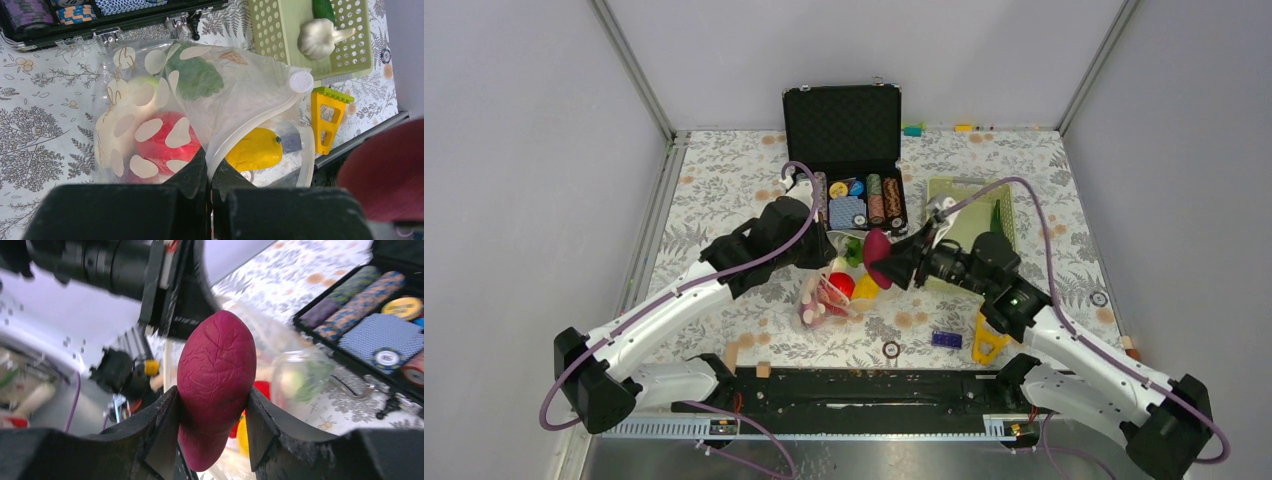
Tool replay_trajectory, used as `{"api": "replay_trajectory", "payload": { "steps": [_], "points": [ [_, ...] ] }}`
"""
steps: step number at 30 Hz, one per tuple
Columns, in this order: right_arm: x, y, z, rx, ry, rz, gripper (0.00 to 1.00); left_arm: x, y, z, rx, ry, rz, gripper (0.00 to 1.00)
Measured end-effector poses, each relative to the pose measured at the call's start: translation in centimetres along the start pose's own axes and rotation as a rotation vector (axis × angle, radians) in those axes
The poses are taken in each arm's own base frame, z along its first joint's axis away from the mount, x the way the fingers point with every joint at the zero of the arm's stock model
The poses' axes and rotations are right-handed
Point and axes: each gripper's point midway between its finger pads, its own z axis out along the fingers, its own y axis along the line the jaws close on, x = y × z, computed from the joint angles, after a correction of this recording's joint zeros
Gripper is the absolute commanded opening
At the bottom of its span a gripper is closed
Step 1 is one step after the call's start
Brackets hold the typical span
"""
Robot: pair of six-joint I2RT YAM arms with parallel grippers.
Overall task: Place the food in the zip-top bag and seal the zipper
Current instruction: Place the fake vegetable in the zipper food storage bag, then pick up the fake vegetable from the bin.
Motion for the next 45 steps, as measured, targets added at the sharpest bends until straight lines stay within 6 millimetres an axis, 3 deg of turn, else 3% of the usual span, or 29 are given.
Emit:
{"api": "replay_trajectory", "payload": {
  "steps": [4,9,19,25,31,37,42,45],
  "points": [
    [3.4,1.6,1.4,-0.081,0.133,-0.072,0.42,0.0,-0.1,-0.1,0.006,-0.001,0.000,0.00],
    [5.6,0.6,2.9,-0.047,0.223,-0.094,0.49,0.0,-0.2,-0.2,0.012,0.001,-0.001,0.00],
    [5.7,0.3,4.8,0.036,0.228,-0.115,0.73,0.0,-0.4,-0.3,0.021,0.004,-0.002,0.00],
    [6.2,0.1,5.1,0.071,0.237,-0.117,0.81,0.1,-0.5,-0.3,0.030,0.010,-0.004,0.00],
    [4.7,-1.0,4.5,0.170,0.181,-0.110,0.99,0.2,-0.6,-0.3,0.036,0.013,-0.005,0.00],
    [1.7,-5.3,1.4,0.469,0.088,-0.117,1.00,0.1,-0.9,-0.3,0.048,0.010,-0.005,0.00],
    [1.0,-12.3,-3.1,0.787,0.093,-0.003,1.00,0.3,-1.2,-0.4,0.064,0.021,-0.010,0.00],
    [1.6,-17.2,-7.2,1.018,0.111,0.135,1.00,0.3,-1.3,-0.4,0.067,0.023,-0.013,0.00]
  ]
}}
